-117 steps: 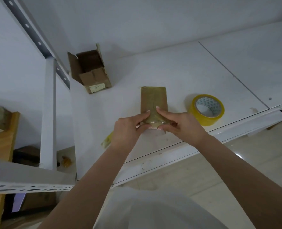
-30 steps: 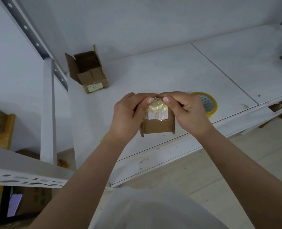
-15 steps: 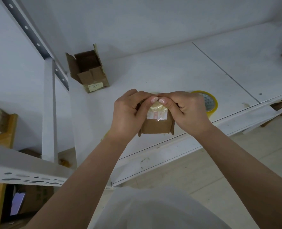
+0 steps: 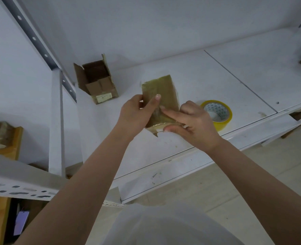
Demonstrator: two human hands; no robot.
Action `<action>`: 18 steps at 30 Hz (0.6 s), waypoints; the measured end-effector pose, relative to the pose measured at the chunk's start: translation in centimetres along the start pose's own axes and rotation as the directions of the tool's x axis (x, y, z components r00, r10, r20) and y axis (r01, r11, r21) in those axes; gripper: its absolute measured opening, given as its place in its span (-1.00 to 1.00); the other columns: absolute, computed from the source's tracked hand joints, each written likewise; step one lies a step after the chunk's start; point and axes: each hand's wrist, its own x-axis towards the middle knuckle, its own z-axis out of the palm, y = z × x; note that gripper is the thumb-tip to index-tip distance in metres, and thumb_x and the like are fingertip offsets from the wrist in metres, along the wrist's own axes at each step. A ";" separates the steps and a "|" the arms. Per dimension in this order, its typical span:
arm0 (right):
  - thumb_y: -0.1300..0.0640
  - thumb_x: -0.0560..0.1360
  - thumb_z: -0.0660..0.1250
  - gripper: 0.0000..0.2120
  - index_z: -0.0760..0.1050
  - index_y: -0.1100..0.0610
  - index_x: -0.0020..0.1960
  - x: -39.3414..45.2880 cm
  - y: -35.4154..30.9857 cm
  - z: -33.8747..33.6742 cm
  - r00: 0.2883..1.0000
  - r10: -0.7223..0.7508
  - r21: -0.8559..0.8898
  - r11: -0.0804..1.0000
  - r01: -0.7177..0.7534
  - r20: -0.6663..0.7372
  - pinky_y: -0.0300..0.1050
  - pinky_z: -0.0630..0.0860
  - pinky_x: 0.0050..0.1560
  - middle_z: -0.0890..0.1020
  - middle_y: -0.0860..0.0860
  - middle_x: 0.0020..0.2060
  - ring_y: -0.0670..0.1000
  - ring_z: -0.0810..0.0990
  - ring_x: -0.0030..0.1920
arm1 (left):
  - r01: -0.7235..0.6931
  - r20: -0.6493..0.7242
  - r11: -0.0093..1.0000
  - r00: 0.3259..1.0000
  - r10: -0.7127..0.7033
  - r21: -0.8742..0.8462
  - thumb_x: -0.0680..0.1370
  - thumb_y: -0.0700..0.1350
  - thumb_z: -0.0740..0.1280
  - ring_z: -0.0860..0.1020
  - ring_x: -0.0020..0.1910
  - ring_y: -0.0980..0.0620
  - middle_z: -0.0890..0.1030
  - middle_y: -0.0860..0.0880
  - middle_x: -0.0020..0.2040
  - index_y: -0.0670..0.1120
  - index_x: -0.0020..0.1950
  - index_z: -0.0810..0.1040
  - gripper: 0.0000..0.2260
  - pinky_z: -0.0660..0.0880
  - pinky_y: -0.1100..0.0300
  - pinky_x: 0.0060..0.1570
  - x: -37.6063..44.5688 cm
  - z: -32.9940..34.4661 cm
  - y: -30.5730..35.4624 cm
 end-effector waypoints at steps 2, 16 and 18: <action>-0.20 0.53 0.23 -0.42 0.49 0.22 0.33 -0.3 -0.5 0.1 0.986 0.163 0.232 0.958 -0.169 0.045 -0.07 0.44 -0.18 0.43 0.00 -0.35 0.02 0.43 -0.24 | -0.013 -0.024 1.000 1.000 0.014 0.029 0.46 0.28 0.37 0.60 -0.11 0.11 0.57 0.04 0.01 -0.07 0.22 0.46 -0.47 0.57 0.24 -0.39 0.1 0.1 0.4; 0.09 0.55 0.19 -0.92 0.28 0.04 -0.03 -0.1 -0.3 -1.3 0.719 0.691 0.701 0.476 -0.531 0.077 -0.05 0.43 -0.27 0.43 -0.06 -0.51 -0.03 0.41 -0.45 | -0.242 0.113 0.863 0.970 0.214 0.444 0.26 0.22 0.56 0.41 0.23 -0.06 0.38 -0.04 0.22 -0.05 0.34 0.25 -0.18 0.37 -0.04 0.25 0.9 1.5 0.7; 0.07 0.54 0.22 -0.91 0.30 0.04 -0.06 0.0 0.8 -2.6 0.667 0.744 0.672 0.511 -0.536 -0.034 -0.14 0.41 -0.31 0.41 -0.09 -0.55 -0.04 0.39 -0.46 | -0.364 0.242 0.691 0.931 0.272 0.624 0.26 0.22 0.53 0.34 0.27 -0.10 0.34 -0.03 0.25 0.10 0.43 0.23 -0.17 0.22 -0.11 0.34 1.3 0.5 0.5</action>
